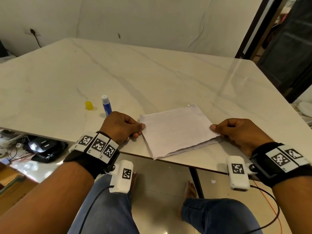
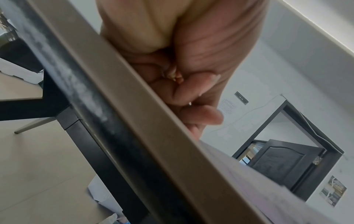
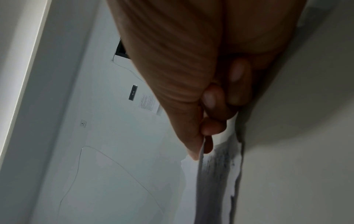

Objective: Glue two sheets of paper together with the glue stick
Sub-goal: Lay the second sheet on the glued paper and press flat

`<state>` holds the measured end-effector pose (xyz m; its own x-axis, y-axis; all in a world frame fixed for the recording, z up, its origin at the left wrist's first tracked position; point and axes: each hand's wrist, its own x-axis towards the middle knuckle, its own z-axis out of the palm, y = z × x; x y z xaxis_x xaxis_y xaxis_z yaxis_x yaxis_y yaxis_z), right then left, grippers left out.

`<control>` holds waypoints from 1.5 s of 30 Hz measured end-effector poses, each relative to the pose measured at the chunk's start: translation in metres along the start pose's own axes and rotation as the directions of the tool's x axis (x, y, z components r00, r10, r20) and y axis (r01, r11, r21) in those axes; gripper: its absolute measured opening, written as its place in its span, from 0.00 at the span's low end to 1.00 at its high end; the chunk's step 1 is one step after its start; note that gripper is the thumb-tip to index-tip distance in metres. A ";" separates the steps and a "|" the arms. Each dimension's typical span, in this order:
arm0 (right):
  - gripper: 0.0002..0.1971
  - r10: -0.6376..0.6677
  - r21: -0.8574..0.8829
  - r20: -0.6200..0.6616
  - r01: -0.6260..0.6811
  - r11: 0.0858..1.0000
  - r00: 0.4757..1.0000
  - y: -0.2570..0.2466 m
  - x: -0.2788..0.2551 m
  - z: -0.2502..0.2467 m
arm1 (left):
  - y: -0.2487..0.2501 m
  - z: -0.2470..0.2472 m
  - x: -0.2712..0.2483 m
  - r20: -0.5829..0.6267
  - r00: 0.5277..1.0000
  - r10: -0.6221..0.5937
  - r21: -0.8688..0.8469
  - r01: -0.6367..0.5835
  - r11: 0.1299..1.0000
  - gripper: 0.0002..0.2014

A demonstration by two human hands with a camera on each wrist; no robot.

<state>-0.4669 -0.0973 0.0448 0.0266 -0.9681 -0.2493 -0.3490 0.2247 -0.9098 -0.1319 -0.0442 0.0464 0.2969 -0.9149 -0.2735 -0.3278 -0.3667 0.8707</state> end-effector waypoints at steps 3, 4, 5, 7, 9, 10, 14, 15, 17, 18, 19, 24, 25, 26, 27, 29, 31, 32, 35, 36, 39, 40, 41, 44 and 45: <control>0.13 0.000 -0.030 -0.018 0.000 1.000 1.000 0.000 0.002 0.001 | 0.000 0.000 0.001 -0.002 1.000 -0.005 0.005 0.005 1.000 0.13; 0.14 -0.003 -0.052 -0.022 0.002 0.999 1.000 0.000 0.002 0.001 | 0.000 0.000 0.002 -0.002 1.000 -0.009 0.009 0.009 1.000 0.13; 0.15 -0.007 -0.076 -0.026 0.005 0.997 1.000 0.000 0.003 0.001 | 0.000 0.000 0.002 -0.003 1.000 -0.011 0.011 0.011 1.000 0.13; 0.15 -0.026 -0.126 -0.033 0.022 0.992 0.999 0.000 0.003 0.001 | 0.000 0.001 0.003 -0.001 1.000 -0.008 0.020 0.008 1.000 0.13; 0.14 -0.048 -0.178 -0.040 0.040 0.983 0.998 0.000 0.004 0.001 | 0.000 0.001 0.004 0.000 1.000 -0.008 0.029 0.008 1.000 0.13; 0.14 -0.052 -0.202 -0.043 0.042 0.979 0.998 -0.001 0.004 0.001 | 0.000 0.001 0.004 0.002 1.000 -0.009 0.032 0.009 0.999 0.13; 0.13 -0.051 -0.257 -0.059 0.035 0.966 0.997 -0.003 0.003 0.002 | 0.002 0.002 0.003 0.008 1.000 -0.011 0.060 0.011 0.998 0.12; 0.12 -0.053 -0.268 -0.065 0.034 0.963 0.996 -0.004 0.002 0.003 | 0.004 0.002 0.003 0.013 1.000 -0.020 0.076 0.019 0.997 0.12; 0.12 -0.060 -0.289 -0.072 0.036 0.957 0.996 -0.005 0.002 0.004 | 0.007 0.002 0.004 0.020 0.999 -0.039 0.099 0.036 0.994 0.12; 0.11 -0.063 -0.302 -0.077 0.037 0.953 0.995 -0.006 0.002 0.004 | 0.008 0.002 0.004 0.020 0.999 -0.048 0.103 0.046 0.994 0.12; 0.11 -0.061 -0.314 -0.082 0.033 0.949 0.995 -0.006 0.003 0.004 | 0.010 0.002 0.004 0.020 0.998 -0.059 0.106 0.057 0.993 0.12; 0.13 -0.048 -0.336 -0.087 0.015 0.942 0.995 -0.006 0.006 0.003 | 0.021 0.003 0.000 0.030 0.994 -0.109 0.184 0.102 0.978 0.14; 0.13 -0.047 -0.333 -0.085 0.016 0.943 0.995 -0.007 0.005 0.003 | 0.023 0.004 0.000 0.033 0.992 -0.122 0.168 0.115 0.979 0.14; 0.14 -0.042 -0.335 -0.080 0.013 0.942 0.996 -0.008 0.005 0.003 | 0.023 0.005 0.000 0.034 0.990 -0.134 0.143 0.128 0.981 0.14; 0.14 -0.037 -0.341 -0.078 0.008 0.940 0.996 -0.008 0.005 0.002 | 0.024 0.005 0.001 0.030 0.989 -0.142 0.124 0.137 0.983 0.13; 0.14 -0.030 -0.351 -0.080 0.000 0.936 0.996 -0.009 0.005 0.002 | 0.023 0.007 0.002 0.013 0.989 -0.145 0.119 0.143 0.983 0.12; 0.14 -0.032 -0.356 -0.087 -0.002 0.934 0.996 -0.008 0.005 0.001 | 0.023 0.008 0.001 0.007 0.989 -0.147 0.124 0.145 0.982 0.12; 0.14 -0.032 -0.361 -0.084 -0.001 0.932 0.996 -0.007 0.004 0.001 | 0.024 0.009 0.001 0.006 0.989 -0.151 0.125 0.149 0.981 0.12; 0.16 -0.030 -0.347 -0.064 0.006 0.938 0.998 -0.007 0.002 -0.003 | 0.023 0.008 -0.001 0.006 0.988 -0.156 0.129 0.154 0.980 0.14; 0.17 -0.026 -0.336 -0.058 0.005 0.942 0.998 -0.007 0.002 -0.003 | 0.023 0.007 -0.003 0.002 0.988 -0.154 0.132 0.153 0.979 0.15; 0.16 -0.018 -0.288 -0.066 -0.002 0.958 0.998 -0.007 0.000 -0.004 | 0.027 0.008 -0.009 -0.030 0.991 -0.132 0.035 0.133 0.990 0.19; 0.15 -0.017 -0.276 -0.073 -0.004 0.961 0.997 -0.007 -0.001 -0.004 | 0.031 0.008 -0.011 -0.043 0.991 -0.127 -0.006 0.126 0.992 0.20; 0.14 -0.015 -0.273 -0.076 -0.006 0.962 0.997 -0.007 -0.001 -0.004 | 0.035 0.007 -0.014 -0.057 0.993 -0.105 -0.002 0.105 0.994 0.19; 0.12 0.001 -0.279 -0.060 -0.018 0.960 0.998 -0.010 -0.005 -0.004 | 0.042 0.003 -0.022 -0.079 0.988 0.132 0.417 -0.087 0.905 0.17; 0.11 -0.003 -0.274 -0.057 -0.013 0.962 0.998 -0.012 -0.007 -0.004 | 0.043 0.004 -0.026 -0.042 0.975 0.218 0.550 -0.159 0.820 0.17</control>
<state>-0.4665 -0.0931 0.0587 -0.0255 -0.9734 -0.2277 -0.5928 0.1981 -0.7806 -0.1575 -0.0366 0.0892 0.2561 -0.9648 -0.0598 -0.8094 -0.2478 0.5324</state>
